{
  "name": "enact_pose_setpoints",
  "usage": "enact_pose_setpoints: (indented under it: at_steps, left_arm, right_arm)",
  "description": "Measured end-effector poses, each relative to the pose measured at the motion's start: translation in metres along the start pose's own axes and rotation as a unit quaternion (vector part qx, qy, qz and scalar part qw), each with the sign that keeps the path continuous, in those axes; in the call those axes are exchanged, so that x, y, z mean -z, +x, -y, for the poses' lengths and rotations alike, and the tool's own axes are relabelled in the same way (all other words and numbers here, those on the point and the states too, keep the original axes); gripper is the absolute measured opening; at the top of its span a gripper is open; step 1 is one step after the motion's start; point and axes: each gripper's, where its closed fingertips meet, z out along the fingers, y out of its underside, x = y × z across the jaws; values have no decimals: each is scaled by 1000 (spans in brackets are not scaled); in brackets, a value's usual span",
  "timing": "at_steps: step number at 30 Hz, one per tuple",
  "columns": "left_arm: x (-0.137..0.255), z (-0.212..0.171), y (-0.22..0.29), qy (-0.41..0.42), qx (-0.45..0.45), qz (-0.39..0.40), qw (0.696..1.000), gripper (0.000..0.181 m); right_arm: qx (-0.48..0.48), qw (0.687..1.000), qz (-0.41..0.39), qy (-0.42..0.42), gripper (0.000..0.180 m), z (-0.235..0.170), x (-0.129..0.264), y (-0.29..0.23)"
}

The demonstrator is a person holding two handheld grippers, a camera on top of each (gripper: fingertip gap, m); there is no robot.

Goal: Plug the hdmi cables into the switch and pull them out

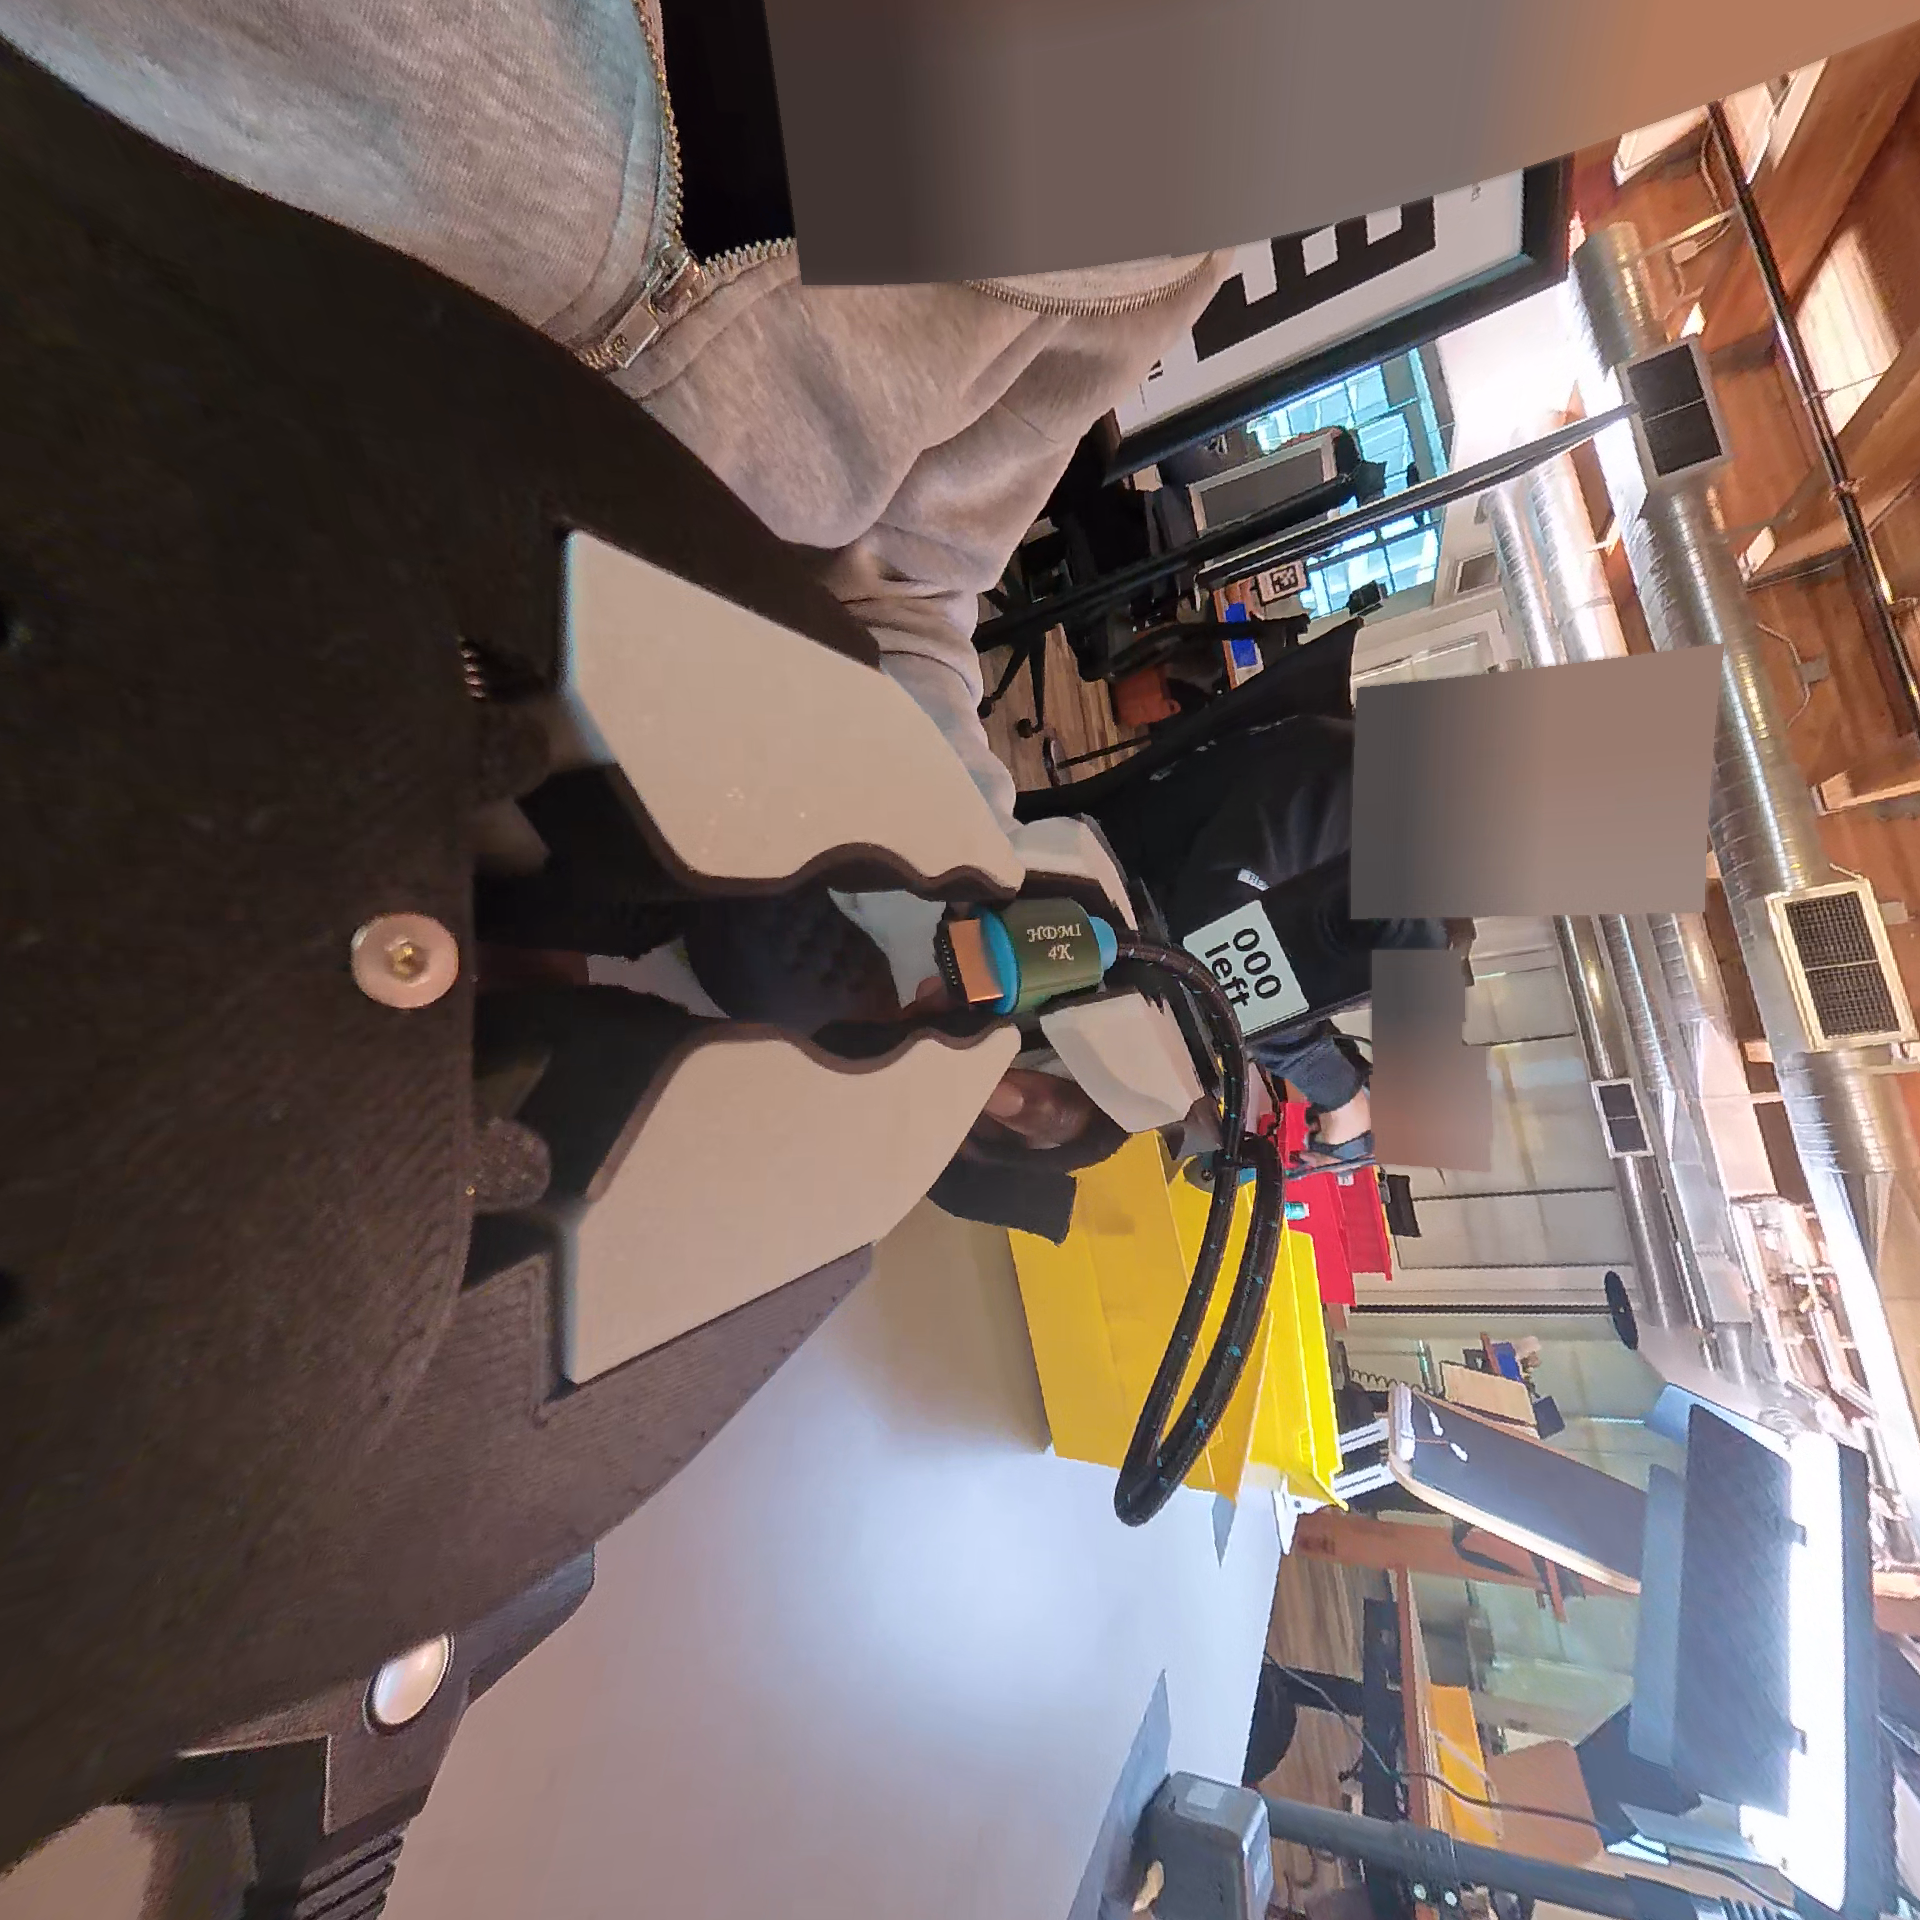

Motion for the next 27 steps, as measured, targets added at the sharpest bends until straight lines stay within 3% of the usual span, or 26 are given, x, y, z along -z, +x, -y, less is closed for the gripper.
enact_pose_setpoints:
  at_steps: [6, 13, 17, 20, 27]
  left_arm:
    - [2, 7, -2, 24, 10, 4, 1000, 19]
    - [4, 10, -4, 41, 35, 0, 999, 19]
    - [4, 10, -3, 42, 35, -5, 998, 19]
    - [3, 10, -1, 41, 33, -8, 999, 19]
    - [3, 11, 0, 46, 26, -9, 999, 19]
  right_arm:
    - [7, 999, 6, 32, 20, 8, 2, -2]
    - [128, 989, -53, 45, 36, 18, 7, 0]
    - [189, 978, -73, 41, 34, 20, 7, -3]
    - [182, 980, -65, 42, 26, 19, 7, -4]
    - [147, 987, -46, 33, 30, 14, 3, -6]
